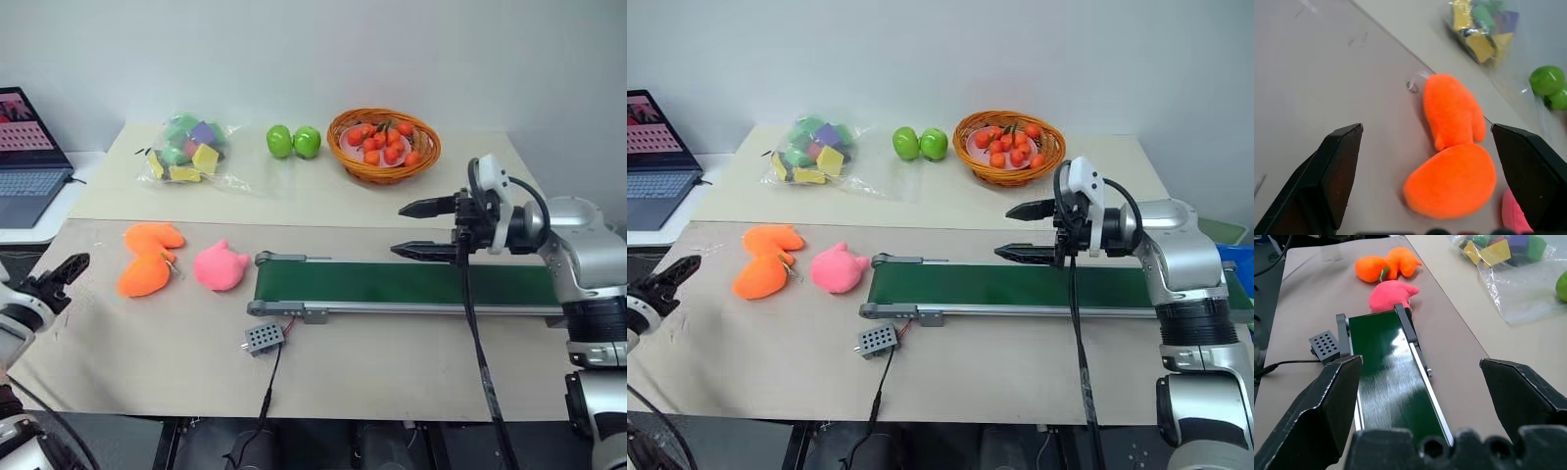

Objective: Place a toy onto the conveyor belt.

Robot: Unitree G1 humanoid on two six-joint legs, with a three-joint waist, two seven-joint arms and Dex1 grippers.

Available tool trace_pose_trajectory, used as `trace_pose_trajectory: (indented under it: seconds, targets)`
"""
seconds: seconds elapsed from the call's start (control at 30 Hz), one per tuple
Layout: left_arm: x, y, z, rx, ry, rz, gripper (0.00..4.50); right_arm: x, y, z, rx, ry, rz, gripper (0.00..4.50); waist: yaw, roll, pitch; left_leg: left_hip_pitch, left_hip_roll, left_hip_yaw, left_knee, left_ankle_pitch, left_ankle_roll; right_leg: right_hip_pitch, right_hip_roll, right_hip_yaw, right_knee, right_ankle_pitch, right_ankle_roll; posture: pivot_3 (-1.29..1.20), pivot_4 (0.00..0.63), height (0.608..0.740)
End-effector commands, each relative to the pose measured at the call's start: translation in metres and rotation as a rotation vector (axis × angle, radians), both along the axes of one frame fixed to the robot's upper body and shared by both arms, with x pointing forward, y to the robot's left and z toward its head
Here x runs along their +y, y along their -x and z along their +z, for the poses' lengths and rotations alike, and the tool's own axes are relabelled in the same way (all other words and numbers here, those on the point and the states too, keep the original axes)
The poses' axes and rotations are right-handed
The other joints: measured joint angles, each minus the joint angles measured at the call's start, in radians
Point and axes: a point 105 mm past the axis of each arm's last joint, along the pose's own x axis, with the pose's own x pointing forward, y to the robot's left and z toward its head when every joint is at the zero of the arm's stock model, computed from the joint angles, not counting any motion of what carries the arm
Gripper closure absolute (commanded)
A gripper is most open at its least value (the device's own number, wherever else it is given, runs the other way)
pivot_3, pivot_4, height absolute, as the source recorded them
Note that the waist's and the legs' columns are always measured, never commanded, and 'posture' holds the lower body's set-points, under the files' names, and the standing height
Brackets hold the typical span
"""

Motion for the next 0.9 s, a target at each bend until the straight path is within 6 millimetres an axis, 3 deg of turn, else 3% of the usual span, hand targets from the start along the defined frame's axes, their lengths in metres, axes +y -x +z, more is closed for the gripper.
trace_pose_trajectory:
  seconds: [0.03,0.27,0.63,0.9]
  targets:
    - [0.006,-0.001,0.014,-0.118,0.120,0.008,0.01,0.000,0.003,0.018,-0.063,0.007,0.013,0.00,0.001,-0.002,0.000,0.000,0.000,0.000,0.000,0.000,0.000,0.000,0.000,0.000,0.000,0.000,0.000,0.00,0.150,0.738]
    - [-0.010,-0.005,-0.005,-0.170,0.370,-0.059,0.01,-0.004,0.006,0.025,-0.074,0.019,-0.001,0.00,-0.002,-0.002,0.000,0.000,0.000,0.000,0.000,0.000,-0.001,0.000,0.000,0.000,0.000,0.000,0.000,0.00,0.150,0.738]
    - [-0.037,-0.014,-0.030,-0.121,0.501,-0.135,0.01,-0.008,0.010,0.031,-0.091,0.048,-0.017,0.00,-0.005,-0.003,0.000,0.001,0.000,0.000,0.000,0.000,-0.001,0.000,0.000,0.000,0.001,0.000,0.000,0.00,0.150,0.738]
    - [-0.049,-0.021,-0.032,-0.110,0.528,-0.166,0.01,-0.011,0.012,0.033,-0.099,0.063,-0.029,0.00,-0.004,-0.003,0.000,0.001,0.000,0.000,0.000,0.000,-0.001,0.000,0.000,0.000,0.002,0.000,0.000,0.00,0.150,0.738]
